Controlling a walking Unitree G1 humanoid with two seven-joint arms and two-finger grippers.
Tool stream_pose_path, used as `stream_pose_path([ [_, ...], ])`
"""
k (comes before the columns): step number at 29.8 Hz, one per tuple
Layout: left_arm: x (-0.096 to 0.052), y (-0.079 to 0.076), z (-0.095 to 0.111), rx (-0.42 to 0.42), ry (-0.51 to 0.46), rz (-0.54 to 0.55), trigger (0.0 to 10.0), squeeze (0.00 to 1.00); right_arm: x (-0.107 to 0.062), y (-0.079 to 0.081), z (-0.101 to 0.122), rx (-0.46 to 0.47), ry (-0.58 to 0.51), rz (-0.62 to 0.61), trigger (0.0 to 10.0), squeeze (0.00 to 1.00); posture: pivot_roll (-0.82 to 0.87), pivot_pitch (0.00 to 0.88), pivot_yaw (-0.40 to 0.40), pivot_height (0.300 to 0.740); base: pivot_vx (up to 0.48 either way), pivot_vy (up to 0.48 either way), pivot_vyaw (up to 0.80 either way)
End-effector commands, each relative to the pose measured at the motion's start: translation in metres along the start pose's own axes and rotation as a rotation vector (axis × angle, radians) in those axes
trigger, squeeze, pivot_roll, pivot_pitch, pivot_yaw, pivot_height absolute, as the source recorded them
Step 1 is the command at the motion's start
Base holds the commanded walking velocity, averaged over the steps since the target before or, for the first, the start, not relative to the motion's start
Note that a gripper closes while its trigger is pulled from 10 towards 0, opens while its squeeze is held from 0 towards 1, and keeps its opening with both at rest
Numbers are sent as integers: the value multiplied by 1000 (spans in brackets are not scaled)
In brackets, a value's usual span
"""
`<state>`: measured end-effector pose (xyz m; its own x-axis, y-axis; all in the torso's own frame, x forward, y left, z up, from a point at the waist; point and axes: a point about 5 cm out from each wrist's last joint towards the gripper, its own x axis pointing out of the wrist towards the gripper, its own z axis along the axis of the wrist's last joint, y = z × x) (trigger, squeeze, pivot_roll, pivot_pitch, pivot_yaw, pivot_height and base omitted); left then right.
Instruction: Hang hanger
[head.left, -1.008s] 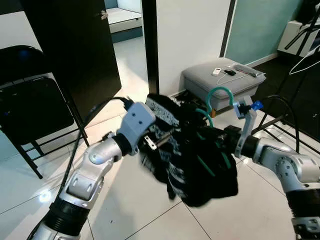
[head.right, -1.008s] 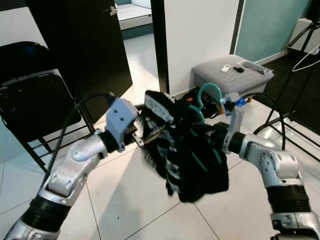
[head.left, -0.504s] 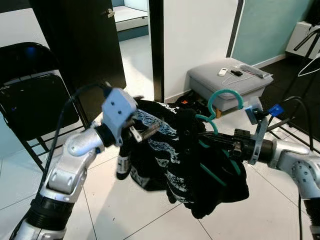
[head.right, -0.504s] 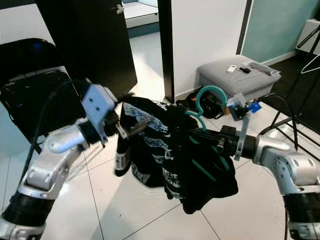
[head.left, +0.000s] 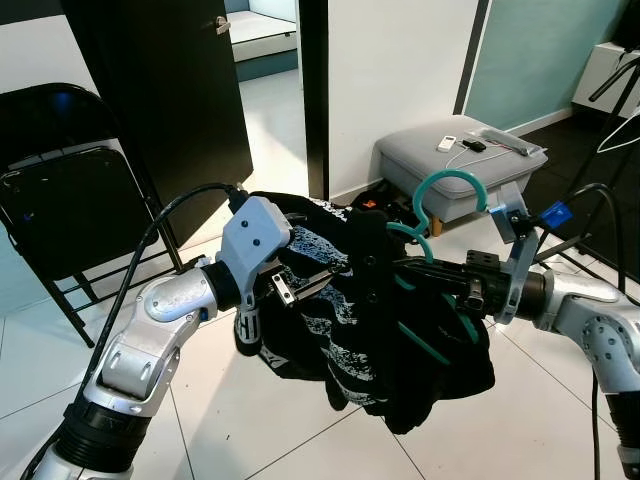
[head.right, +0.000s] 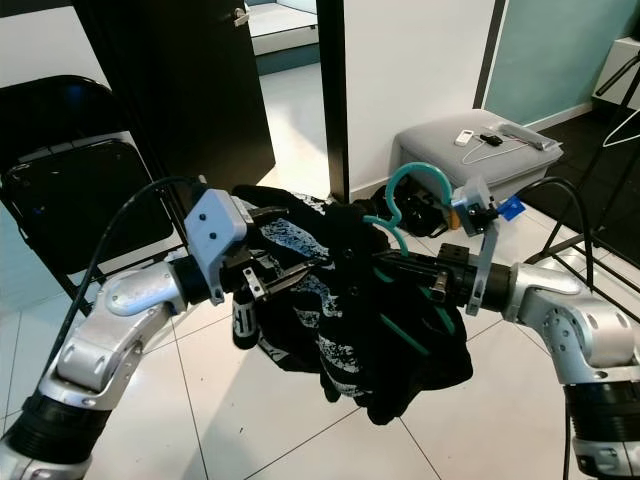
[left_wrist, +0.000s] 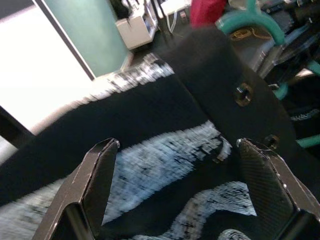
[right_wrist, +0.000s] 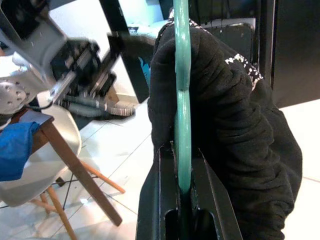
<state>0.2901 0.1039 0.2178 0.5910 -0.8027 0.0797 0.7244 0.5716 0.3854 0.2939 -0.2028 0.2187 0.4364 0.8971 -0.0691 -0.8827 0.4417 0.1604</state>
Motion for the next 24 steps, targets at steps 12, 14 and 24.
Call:
stream_pose_path([
  [12, 23, -16, -7, -329, 23, 155, 10000, 0, 16, -9, 16, -75, -88, -120, 10000, 0, -64, 6, 32, 740, 0, 0, 0],
  [14, 25, -15, -7, -342, 17, 179, 10000, 0, 17, -8, 15, -75, -87, -116, 10000, 0, -64, 6, 32, 740, 0, 0, 0],
  [24, 30, 5, 3, -383, -30, 404, 10000, 0, 25, -2, 10, -65, -87, -80, 10000, 0, -63, 6, 33, 740, 0, 0, 0],
])
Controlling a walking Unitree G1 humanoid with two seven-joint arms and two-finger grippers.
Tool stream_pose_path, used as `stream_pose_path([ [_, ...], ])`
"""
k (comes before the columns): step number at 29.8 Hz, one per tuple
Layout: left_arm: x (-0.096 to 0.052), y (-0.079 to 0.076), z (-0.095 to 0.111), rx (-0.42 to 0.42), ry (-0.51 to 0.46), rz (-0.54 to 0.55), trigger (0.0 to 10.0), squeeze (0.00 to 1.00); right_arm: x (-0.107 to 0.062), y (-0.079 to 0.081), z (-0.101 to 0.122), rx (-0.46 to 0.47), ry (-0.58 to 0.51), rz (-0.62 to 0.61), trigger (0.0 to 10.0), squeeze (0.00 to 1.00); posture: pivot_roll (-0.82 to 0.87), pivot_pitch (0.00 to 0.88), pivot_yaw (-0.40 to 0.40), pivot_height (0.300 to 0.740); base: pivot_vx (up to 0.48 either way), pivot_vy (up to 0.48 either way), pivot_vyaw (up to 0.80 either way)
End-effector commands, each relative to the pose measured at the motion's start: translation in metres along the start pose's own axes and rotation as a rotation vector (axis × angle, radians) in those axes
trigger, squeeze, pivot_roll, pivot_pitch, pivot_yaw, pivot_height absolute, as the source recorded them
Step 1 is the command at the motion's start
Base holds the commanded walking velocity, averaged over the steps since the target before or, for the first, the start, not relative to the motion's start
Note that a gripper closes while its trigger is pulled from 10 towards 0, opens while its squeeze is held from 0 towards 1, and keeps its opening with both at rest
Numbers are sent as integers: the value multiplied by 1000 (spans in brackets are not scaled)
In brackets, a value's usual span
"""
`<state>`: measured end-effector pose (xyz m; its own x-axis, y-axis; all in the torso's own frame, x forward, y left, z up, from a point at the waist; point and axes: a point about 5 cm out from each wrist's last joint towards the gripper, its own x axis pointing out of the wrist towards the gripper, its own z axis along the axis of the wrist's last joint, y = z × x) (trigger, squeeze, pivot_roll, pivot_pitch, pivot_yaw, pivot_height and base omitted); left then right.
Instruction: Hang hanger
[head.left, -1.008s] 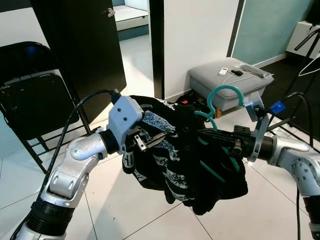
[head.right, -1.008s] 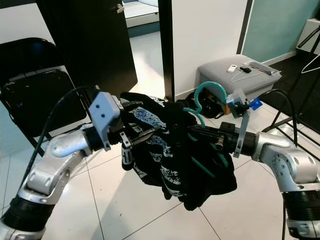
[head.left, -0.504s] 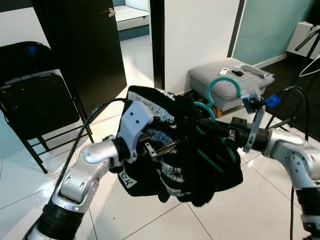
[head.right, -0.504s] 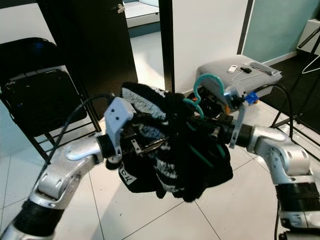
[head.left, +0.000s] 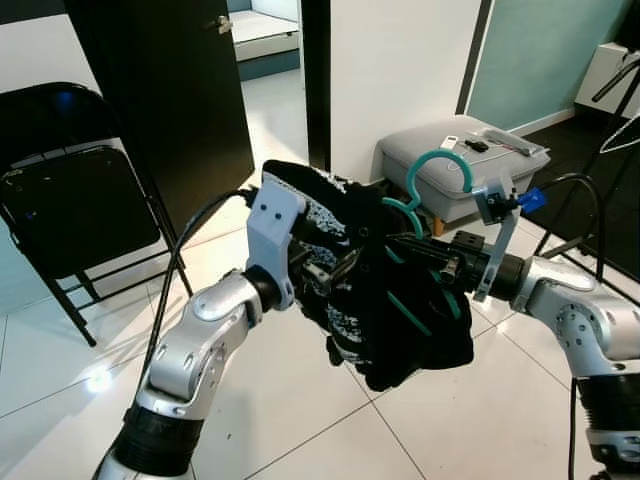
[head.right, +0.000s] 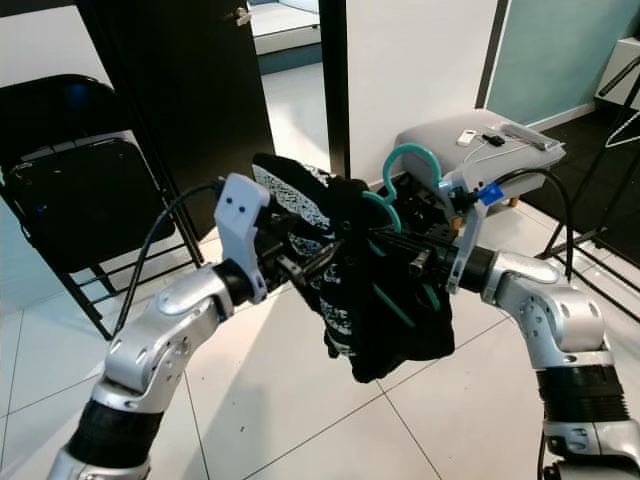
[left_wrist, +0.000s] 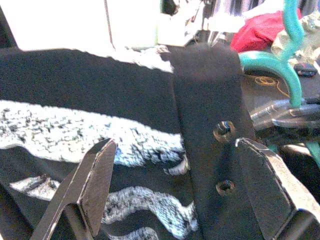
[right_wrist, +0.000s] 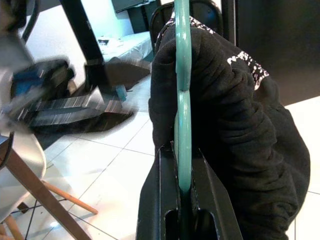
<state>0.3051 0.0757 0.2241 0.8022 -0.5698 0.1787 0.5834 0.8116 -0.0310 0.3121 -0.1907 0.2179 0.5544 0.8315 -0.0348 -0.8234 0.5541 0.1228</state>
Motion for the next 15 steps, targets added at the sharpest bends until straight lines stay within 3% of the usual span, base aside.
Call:
stream_pose_path([
  [1, 0, 8, 1, 1, -5, 74, 10000, 0, 5, 9, 8, -31, -37, 49, 10000, 0, -63, 6, 33, 740, 0, 0, 0],
  [5, 1, 15, 2, 6, -8, 166, 10000, 0, 8, 13, 5, -23, -39, 68, 10000, 0, -64, 0, 35, 740, 0, 0, 0],
  [15, 7, 9, -4, -7, 38, 175, 10000, 0, 13, 18, 6, -24, -47, 87, 10000, 0, -66, 0, 38, 740, 0, 0, 0],
])
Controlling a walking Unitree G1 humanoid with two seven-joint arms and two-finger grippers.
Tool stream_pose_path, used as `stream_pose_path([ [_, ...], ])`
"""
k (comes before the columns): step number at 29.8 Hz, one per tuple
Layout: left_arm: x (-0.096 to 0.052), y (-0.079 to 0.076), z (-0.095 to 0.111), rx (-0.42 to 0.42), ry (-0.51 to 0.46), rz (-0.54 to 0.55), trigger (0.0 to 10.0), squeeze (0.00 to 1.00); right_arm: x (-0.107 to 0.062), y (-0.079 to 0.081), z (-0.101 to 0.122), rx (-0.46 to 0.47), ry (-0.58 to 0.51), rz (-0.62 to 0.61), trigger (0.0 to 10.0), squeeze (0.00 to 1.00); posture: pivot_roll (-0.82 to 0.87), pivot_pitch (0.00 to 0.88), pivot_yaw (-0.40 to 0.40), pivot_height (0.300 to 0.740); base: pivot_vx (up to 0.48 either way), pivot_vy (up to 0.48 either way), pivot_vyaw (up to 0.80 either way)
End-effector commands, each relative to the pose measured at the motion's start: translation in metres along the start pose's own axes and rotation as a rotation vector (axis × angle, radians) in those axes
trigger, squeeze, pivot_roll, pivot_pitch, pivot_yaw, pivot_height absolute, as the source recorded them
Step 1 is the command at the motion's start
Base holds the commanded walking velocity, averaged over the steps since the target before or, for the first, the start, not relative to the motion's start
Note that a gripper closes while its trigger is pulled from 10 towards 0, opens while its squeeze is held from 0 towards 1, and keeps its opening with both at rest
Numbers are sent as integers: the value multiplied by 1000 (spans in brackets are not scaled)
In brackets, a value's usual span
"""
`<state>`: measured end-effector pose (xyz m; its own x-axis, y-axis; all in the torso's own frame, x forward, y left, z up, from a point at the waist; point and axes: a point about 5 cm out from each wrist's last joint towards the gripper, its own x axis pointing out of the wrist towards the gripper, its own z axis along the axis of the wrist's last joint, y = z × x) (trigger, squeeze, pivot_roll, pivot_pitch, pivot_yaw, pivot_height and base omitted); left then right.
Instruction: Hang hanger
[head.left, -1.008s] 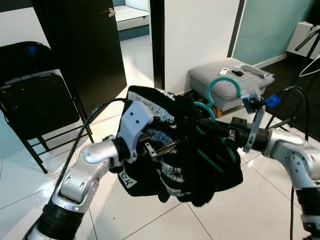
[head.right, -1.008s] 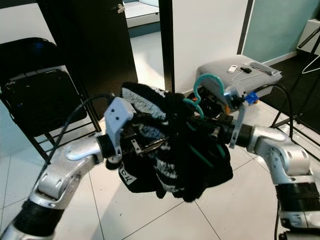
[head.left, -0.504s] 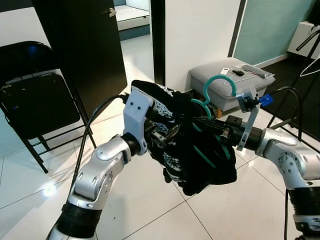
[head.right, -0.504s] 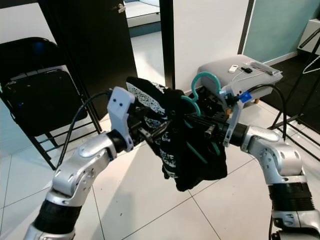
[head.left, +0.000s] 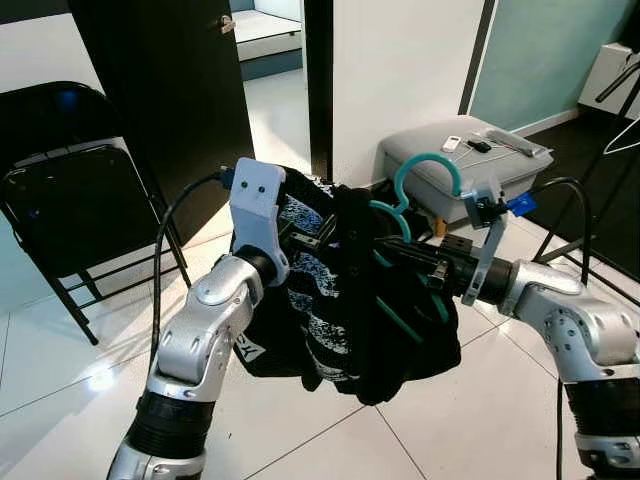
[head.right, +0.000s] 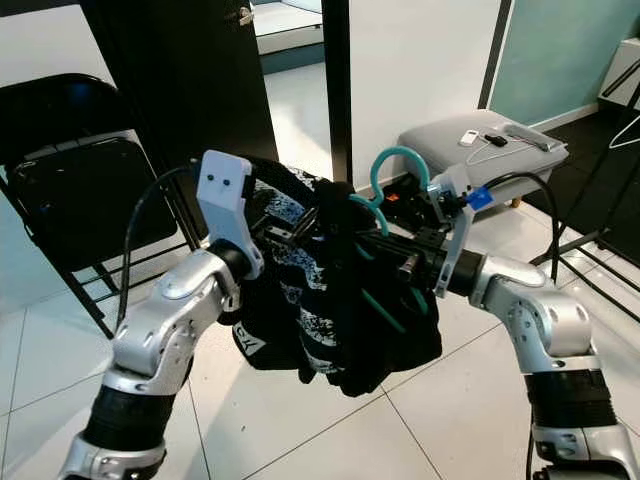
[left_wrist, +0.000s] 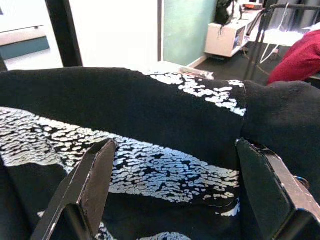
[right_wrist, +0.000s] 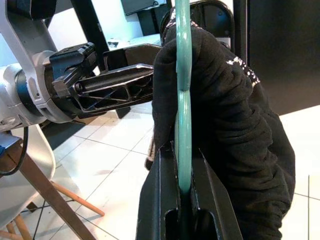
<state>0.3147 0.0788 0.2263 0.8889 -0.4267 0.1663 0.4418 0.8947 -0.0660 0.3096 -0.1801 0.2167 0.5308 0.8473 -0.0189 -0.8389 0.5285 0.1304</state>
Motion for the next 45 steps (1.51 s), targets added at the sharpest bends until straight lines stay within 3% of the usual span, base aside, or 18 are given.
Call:
stream_pose_path([
  [1, 0, -2, -7, -4, 45, 5, 10000, 0, 6, 11, 8, -30, -36, 56, 10000, 0, -67, 0, 36, 740, 0, 0, 0],
  [14, 0, -14, -3, -52, 47, -43, 10000, 0, 8, 5, 8, -28, -47, 11, 10000, 0, -58, 0, 30, 740, 0, 0, 0],
  [29, -5, -34, 9, -44, 56, -217, 10000, 0, 8, -1, 9, -19, -52, -31, 10000, 0, -53, 22, 30, 740, 0, 0, 0],
  [45, 4, -24, 2, 21, 82, -108, 10000, 0, 9, 11, 19, -24, -106, 53, 10000, 0, -63, 15, 32, 740, 0, 0, 0],
])
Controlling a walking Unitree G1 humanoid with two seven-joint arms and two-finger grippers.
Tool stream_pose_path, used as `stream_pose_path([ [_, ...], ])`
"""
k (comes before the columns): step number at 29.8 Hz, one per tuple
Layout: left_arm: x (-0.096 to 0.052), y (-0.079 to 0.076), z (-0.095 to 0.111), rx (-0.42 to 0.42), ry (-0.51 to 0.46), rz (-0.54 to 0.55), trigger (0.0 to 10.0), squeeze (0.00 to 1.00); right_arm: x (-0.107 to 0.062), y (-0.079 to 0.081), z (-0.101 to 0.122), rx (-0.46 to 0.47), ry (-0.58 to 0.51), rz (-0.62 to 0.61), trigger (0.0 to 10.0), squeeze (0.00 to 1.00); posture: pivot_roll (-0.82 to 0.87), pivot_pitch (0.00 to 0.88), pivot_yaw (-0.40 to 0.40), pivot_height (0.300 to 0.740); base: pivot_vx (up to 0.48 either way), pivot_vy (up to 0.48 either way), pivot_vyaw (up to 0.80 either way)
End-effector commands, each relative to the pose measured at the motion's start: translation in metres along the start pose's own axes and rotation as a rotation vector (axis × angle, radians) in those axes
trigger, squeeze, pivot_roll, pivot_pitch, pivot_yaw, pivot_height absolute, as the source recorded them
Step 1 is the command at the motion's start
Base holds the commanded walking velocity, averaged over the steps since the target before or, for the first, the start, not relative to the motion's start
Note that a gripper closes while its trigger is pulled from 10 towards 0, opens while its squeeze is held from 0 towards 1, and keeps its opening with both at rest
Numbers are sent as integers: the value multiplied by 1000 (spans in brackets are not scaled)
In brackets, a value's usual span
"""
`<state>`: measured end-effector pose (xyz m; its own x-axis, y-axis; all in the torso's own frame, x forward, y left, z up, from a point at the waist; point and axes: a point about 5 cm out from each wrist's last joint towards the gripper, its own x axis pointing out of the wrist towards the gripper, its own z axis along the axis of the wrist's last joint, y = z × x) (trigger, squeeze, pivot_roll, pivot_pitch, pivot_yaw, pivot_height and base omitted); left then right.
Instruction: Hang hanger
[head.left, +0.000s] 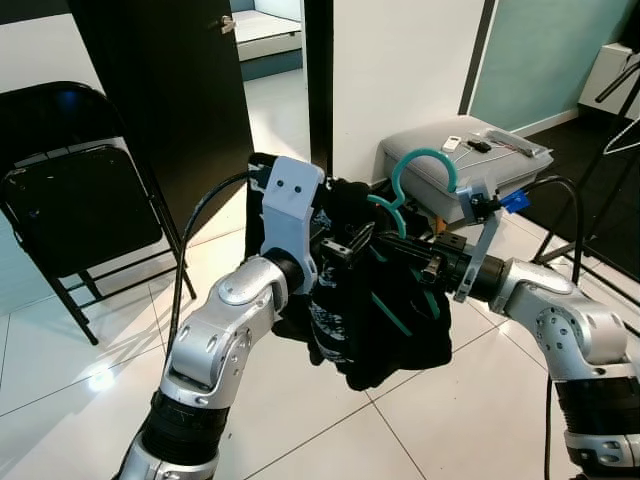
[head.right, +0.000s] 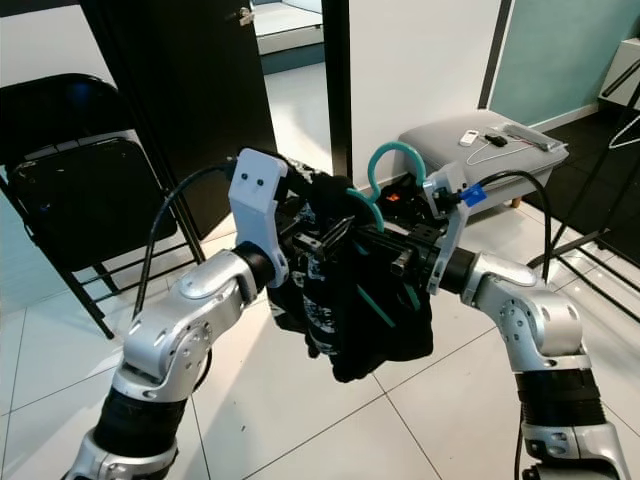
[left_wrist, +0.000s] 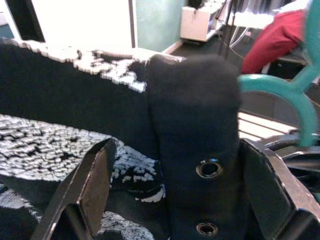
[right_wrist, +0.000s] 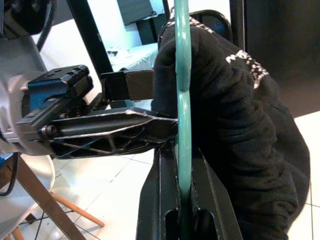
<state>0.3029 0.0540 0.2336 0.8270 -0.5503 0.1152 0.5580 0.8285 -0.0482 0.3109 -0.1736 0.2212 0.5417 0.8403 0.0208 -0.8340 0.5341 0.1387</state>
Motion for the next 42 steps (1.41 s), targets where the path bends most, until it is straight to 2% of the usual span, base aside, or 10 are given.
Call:
stream_pose_path([
  [1, 3, 4, -5, 17, 28, 32, 10000, 0, 3, 8, 15, -32, -64, 63, 10000, 0, -63, 15, 32, 740, 0, 0, 0],
  [5, 11, 5, -2, 29, 19, 55, 10000, 0, 6, 13, 15, -27, -67, 89, 10000, 0, -66, 15, 33, 740, 0, 0, 0],
  [6, 12, 6, -1, 28, 13, 63, 0, 0, 6, 14, 14, -25, -68, 93, 10000, 0, -67, 13, 33, 740, 0, 0, 0],
  [31, -4, 39, 17, 109, -11, 113, 0, 0, 1, -5, 7, -20, -34, -67, 10000, 0, -58, 8, 31, 740, 0, 0, 0],
  [32, -5, 38, 16, 128, 0, 94, 824, 0, 0, -5, 7, -19, -35, -72, 10000, 0, -58, 8, 31, 740, 0, 0, 0],
  [33, -5, 36, 14, 145, 11, 81, 6431, 0, 0, -5, 7, -19, -36, -75, 10000, 0, -57, 3, 31, 740, 0, 0, 0],
  [34, -5, 35, 13, 159, 18, 74, 9804, 0, 0, -5, 7, -19, -36, -76, 10000, 0, -57, 2, 31, 740, 0, 0, 0],
  [38, -4, 33, 11, 161, 22, 70, 10000, 0, 1, -5, 7, -20, -36, -75, 10000, 0, -57, 0, 33, 740, 0, 0, 0],
  [39, -3, 31, 11, 166, 21, 60, 10000, 722, 1, -5, 7, -20, -37, -75, 10000, 0, -60, 0, 34, 740, 0, 0, 0],
  [42, -1, 32, 10, 183, 25, 91, 10000, 1000, 2, -5, 8, -21, -40, -74, 10000, 0, -61, 0, 36, 740, 0, 0, 0],
])
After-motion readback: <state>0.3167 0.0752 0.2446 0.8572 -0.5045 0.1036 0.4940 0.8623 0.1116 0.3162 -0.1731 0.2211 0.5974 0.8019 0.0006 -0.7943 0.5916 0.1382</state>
